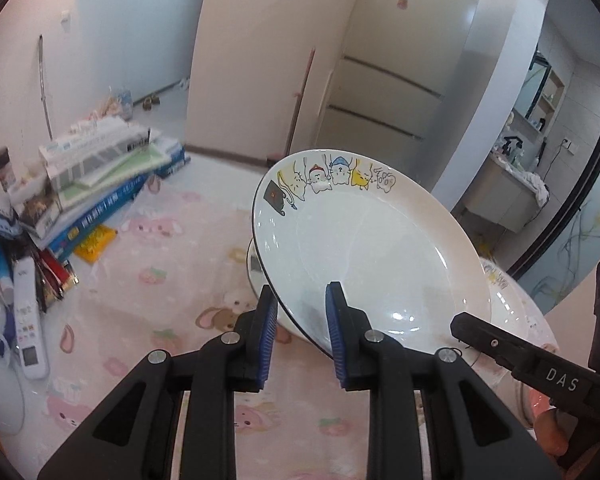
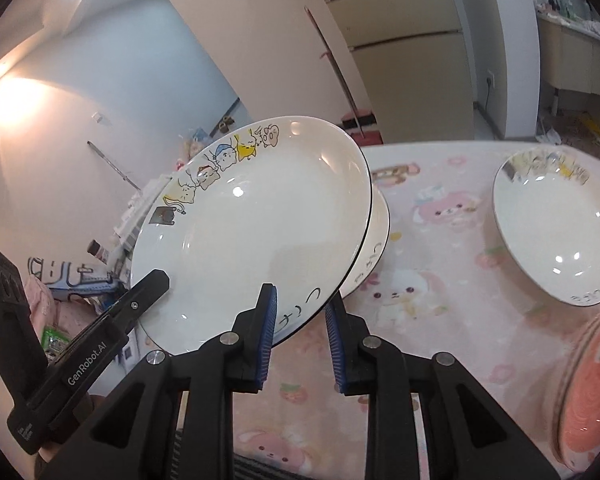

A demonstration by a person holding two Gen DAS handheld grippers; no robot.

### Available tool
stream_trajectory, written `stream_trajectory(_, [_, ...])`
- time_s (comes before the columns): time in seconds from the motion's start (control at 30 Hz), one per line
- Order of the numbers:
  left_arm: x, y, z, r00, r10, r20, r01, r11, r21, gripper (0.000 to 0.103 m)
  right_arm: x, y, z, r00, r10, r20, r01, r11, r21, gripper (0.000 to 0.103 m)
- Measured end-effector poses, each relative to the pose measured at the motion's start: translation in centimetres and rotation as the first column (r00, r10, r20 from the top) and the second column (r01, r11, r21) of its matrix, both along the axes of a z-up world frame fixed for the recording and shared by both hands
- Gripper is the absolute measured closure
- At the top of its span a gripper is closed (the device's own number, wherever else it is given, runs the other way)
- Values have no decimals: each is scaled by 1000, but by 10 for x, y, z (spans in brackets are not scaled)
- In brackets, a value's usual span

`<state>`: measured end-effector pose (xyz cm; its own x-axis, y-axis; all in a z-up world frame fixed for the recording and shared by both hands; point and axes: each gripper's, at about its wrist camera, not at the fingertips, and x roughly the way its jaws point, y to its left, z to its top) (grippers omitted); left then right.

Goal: Organize plates and bowls
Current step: 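Lift the white plate with both grippers and carry it across the table, then lower the held plate onto another white plate with both grippers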

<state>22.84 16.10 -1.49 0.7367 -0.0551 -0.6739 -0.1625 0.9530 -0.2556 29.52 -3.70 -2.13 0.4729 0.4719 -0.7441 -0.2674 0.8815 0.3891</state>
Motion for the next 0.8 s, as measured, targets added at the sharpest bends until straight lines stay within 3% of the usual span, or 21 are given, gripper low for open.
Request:
stream_trajectory(0.13, [11,9,-29,997,23,-77,-27,998,-62,80,13,-2,-24,998,22,-57,-18,998,60,76])
stream_trajectory(0.2, [16,8,-36,996,16,-92,-22,998,-63,80,16,2,-31,999,16,-51,-15,1000,23,76])
stream_trajectory(0.33, [25,1,-51,994,7,-113,-13,999,-44,80,19,1,-38,999,0,-34,0,1000,-5,76])
stream_trajectory(0.4, [27,-2,-56,992,8,-123,-13,999,-36,80,21,-2,-43,999,9,-35,-9,1000,28,76])
stream_trajectory(0.53, [24,-7,-56,994,35,-102,-30,998,53,80,26,0,-53,998,36,-45,-34,999,42,76])
stream_trajectory(0.8, [33,-6,-71,993,23,-113,-18,999,51,80,28,1,-59,999,17,-30,-17,1000,-5,76])
